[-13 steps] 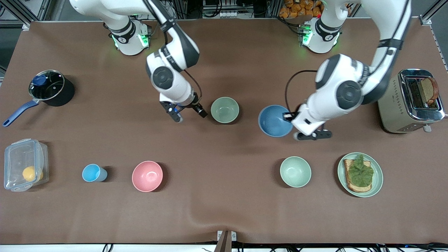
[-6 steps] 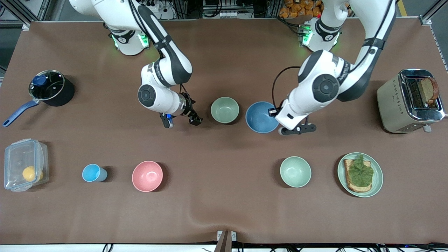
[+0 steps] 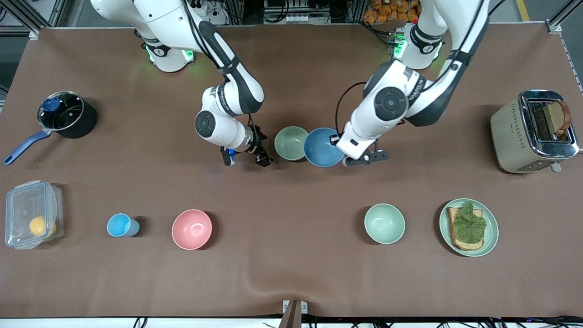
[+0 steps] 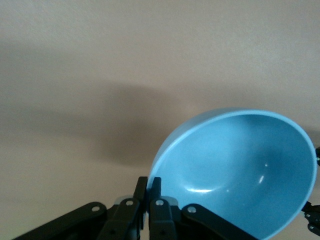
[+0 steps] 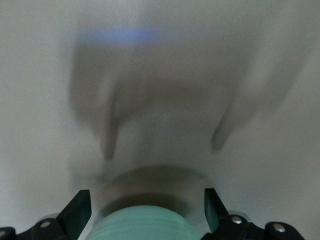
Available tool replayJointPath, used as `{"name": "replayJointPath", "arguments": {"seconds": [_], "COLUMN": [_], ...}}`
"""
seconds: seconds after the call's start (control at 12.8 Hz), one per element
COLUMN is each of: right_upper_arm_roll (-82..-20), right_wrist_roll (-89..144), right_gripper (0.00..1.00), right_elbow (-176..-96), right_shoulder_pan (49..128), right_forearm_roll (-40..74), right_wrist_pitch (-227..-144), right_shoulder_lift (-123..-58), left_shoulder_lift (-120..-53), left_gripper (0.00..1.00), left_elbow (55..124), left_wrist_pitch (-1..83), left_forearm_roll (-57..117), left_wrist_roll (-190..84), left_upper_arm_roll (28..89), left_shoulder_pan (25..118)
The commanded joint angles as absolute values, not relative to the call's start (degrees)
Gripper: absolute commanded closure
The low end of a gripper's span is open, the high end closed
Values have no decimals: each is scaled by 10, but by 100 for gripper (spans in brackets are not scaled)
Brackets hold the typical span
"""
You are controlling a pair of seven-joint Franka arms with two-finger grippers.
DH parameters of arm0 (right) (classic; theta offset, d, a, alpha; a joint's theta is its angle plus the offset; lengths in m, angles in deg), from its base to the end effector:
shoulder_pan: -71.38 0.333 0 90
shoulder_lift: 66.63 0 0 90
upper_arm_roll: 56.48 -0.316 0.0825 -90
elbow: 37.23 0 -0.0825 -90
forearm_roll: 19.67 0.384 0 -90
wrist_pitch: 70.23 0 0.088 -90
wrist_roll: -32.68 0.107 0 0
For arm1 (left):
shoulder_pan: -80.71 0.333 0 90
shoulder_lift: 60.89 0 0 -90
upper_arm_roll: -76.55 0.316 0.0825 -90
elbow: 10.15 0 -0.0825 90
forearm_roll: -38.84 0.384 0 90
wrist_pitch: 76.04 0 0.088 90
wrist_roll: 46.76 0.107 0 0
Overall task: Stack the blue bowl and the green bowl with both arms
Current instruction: 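Lower the blue bowl into the green bowl with the left gripper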
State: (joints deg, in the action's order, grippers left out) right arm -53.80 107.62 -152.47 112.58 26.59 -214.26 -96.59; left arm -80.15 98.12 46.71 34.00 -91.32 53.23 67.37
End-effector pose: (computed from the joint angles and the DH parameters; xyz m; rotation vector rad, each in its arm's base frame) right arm 0.4730 0.3692 0.1876 -2.2807 1.7302 0.5413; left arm 0.4998 -0.3599 0.3380 3.0001 0.3048 -0.2657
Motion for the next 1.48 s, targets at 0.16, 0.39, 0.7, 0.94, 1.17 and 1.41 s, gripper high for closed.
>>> {"name": "replayJointPath", "arguments": {"seconds": [0.16,0.39,0.7,0.94,1.17,1.41], "right_upper_arm_roll": [-538,-538,-538,-538,-538,-538], "right_wrist_roll": [1070,1070,1068,1068,1068,1067], "right_gripper": [0,0,0,0,0,0], "right_elbow": [-1521,-1521,-1522,-1522,-1522,-1522], "right_shoulder_pan": [1123,1123,1123,1123,1123,1123], "right_forearm_roll": [285,285,285,284,284,284], "right_wrist_pitch": [-2144,-2144,-2144,-2142,-2140,-2137], "right_shoulder_lift": [-968,-968,-969,-968,-968,-968], "left_shoulder_lift": [-806,-827,-865,-882,-895,-908], "left_gripper": [100,100,100,100,100,100], "left_elbow": [996,996,995,994,991,988], "left_wrist_pitch": [490,530,566,590,598,618], "left_forearm_roll": [325,325,330,330,330,331], "left_wrist_roll": [-967,-998,-1020,-1034,-1036,-1041], "left_upper_arm_roll": [534,535,536,536,536,536], "left_shoulder_pan": [636,609,577,568,565,565]}}
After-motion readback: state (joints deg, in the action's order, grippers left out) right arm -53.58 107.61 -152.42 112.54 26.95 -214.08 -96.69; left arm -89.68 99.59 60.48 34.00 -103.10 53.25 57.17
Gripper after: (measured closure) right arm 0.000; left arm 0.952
